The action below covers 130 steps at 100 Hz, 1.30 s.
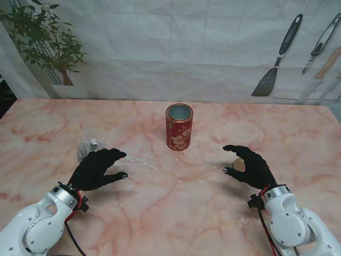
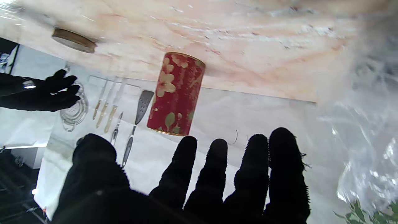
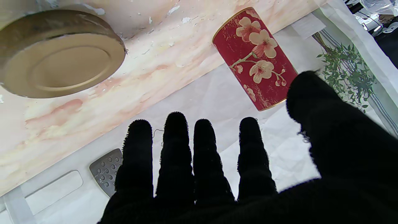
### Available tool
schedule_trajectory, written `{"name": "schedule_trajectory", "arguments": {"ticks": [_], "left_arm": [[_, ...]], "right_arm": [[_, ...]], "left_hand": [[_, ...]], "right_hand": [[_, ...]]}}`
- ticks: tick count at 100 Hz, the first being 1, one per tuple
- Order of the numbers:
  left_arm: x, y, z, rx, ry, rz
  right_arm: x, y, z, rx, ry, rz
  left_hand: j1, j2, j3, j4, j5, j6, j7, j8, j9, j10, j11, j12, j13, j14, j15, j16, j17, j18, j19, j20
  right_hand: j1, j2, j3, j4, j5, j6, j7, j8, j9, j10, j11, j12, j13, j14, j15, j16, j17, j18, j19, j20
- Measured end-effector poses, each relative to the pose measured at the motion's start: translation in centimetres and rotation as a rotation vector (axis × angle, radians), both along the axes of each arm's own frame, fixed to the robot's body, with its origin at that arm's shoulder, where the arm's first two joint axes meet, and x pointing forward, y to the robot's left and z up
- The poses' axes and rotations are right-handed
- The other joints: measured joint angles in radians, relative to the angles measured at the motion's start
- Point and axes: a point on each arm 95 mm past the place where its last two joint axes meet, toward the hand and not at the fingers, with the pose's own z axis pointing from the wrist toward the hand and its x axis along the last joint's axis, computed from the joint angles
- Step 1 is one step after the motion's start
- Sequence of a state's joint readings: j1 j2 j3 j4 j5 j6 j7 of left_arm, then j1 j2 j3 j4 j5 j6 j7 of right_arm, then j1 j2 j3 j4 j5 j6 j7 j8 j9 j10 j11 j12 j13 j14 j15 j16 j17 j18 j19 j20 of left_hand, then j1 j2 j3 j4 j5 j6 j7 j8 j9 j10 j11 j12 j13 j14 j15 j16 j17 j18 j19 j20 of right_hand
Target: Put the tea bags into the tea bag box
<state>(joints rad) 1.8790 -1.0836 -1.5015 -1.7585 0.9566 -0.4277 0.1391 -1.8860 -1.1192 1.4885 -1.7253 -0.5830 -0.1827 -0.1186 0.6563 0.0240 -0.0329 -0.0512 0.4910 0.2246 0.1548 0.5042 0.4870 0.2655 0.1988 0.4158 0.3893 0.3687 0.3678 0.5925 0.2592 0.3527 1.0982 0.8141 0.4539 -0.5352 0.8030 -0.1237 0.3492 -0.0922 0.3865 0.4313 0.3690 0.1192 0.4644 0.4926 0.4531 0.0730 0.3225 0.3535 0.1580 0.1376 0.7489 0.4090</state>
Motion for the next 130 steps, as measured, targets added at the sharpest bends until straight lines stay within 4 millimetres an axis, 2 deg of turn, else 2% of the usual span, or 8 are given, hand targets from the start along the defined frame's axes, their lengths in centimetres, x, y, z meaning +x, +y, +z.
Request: {"name": "schedule_trajectory", "arguments": {"ticks": [16, 32, 47, 51, 60, 69, 80, 130], "left_arm": [[1.0, 0.8, 2.5, 0.051, -0.039, 0.051], [2.2, 1.5, 3.5, 0.106, -0.076, 0.14], [3.2, 1.9, 4.1, 0.145, -0.11, 0.193], [3.6, 2.0, 4.1, 0.174, -0.121, 0.225], [4.4, 2.4, 4.1, 0.242, -0.167, 0.297], [5.0, 2.7, 4.0, 0.254, -0.188, 0.343], [5.6, 2.9, 3.9, 0.33, -0.216, 0.409], [6.7, 3.8, 2.5, 0.624, -0.251, 0.557]], "right_arm": [[0.0, -0.1, -0.2, -0.002, 0.005, -0.009], [0.0, -0.2, -0.3, 0.005, 0.011, -0.014], [-0.1, -0.3, -0.5, 0.012, 0.017, -0.017], [-0.1, -0.3, -0.6, 0.016, 0.019, -0.018], [-0.1, -0.3, -0.7, 0.024, 0.023, -0.022], [-0.2, -0.4, -0.9, 0.029, 0.028, -0.025], [-0.2, -0.4, -1.0, 0.034, 0.034, -0.026], [-0.5, -0.3, -1.6, 0.053, 0.058, -0.027]], "left_hand": [[0.0, 0.0, 0.0, 0.0, 0.01, 0.008, 0.0, 0.009, 0.0, 0.003, 0.034, 0.054, 0.0, 0.022, 0.064, 0.113, 0.032, -0.035, 0.104, 0.069], [-0.024, 0.0, -0.003, 0.0, 0.01, 0.023, 0.0, 0.018, 0.0, 0.005, 0.069, 0.113, 0.0, 0.024, 0.122, 0.202, 0.073, -0.061, 0.191, 0.093], [-0.053, 0.0, -0.01, 0.0, 0.01, 0.046, 0.008, 0.059, 0.0, 0.005, 0.127, 0.194, 0.005, 0.025, 0.205, 0.318, 0.144, -0.119, 0.315, 0.105], [-0.053, 0.0, -0.009, 0.0, 0.01, 0.06, 0.02, 0.091, 0.0, 0.005, 0.154, 0.229, 0.026, 0.023, 0.256, 0.381, 0.185, -0.141, 0.37, 0.105], [-0.065, -0.012, -0.01, 0.0, 0.01, 0.084, 0.044, 0.182, 0.0, 0.005, 0.211, 0.299, 0.072, 0.006, 0.374, 0.517, 0.27, -0.181, 0.469, 0.047], [-0.071, -0.013, -0.004, 0.0, 0.01, 0.086, 0.076, 0.281, 0.0, 0.005, 0.268, 0.363, 0.1, -0.008, 0.431, 0.589, 0.342, -0.216, 0.532, -0.004], [-0.086, -0.014, -0.009, 0.0, 0.01, 0.094, 0.093, 0.35, 0.001, 0.005, 0.309, 0.399, 0.115, -0.017, 0.456, 0.615, 0.397, -0.285, 0.56, -0.037], [-0.14, -0.011, -0.01, 0.0, 0.063, 0.107, 0.123, 0.462, 0.035, 0.023, 0.375, 0.458, 0.194, -0.016, 0.53, 0.689, 0.499, -0.361, 0.622, -0.135]], "right_hand": [[0.0, 0.0, 0.0, 0.0, 0.0, 0.0, 0.0, 0.0, 0.0, 0.0, 0.0, 0.0, 0.0, 0.007, 0.0, 0.0, 0.0, -0.002, 0.0, 0.0], [0.0, 0.0, 0.0, 0.0, 0.0, 0.001, -0.001, 0.0, 0.0, 0.001, 0.0, 0.0, 0.0, 0.008, 0.0, 0.0, 0.0, -0.006, -0.001, 0.009], [0.002, 0.0, -0.014, 0.0, 0.0, 0.002, -0.001, 0.0, 0.0, 0.001, 0.0, 0.0, 0.0, 0.008, 0.0, 0.0, 0.0, -0.007, -0.002, 0.014], [0.01, 0.0, -0.007, 0.0, 0.0, 0.002, -0.002, 0.0, 0.0, 0.001, 0.0, 0.0, 0.0, 0.008, 0.0, 0.0, 0.0, -0.007, -0.002, 0.014], [0.01, 0.0, -0.012, 0.0, 0.0, 0.004, -0.002, 0.0, 0.0, 0.001, 0.0, 0.0, 0.0, 0.008, 0.0, 0.0, 0.0, -0.007, -0.002, 0.021], [0.01, 0.0, -0.012, 0.0, 0.0, 0.012, -0.002, 0.0, 0.0, 0.001, 0.0, 0.0, 0.0, 0.008, 0.0, 0.0, 0.0, -0.007, -0.003, 0.022], [0.01, 0.0, -0.012, 0.0, 0.0, 0.012, -0.002, 0.0, 0.0, 0.002, 0.0, 0.0, 0.0, 0.008, 0.0, 0.0, 0.0, -0.007, -0.006, 0.023], [0.01, 0.0, -0.021, 0.0, 0.0, 0.013, -0.008, 0.0, -0.003, 0.003, 0.0, 0.0, -0.017, 0.008, 0.0, 0.0, -0.01, -0.007, -0.024, 0.024]]}}
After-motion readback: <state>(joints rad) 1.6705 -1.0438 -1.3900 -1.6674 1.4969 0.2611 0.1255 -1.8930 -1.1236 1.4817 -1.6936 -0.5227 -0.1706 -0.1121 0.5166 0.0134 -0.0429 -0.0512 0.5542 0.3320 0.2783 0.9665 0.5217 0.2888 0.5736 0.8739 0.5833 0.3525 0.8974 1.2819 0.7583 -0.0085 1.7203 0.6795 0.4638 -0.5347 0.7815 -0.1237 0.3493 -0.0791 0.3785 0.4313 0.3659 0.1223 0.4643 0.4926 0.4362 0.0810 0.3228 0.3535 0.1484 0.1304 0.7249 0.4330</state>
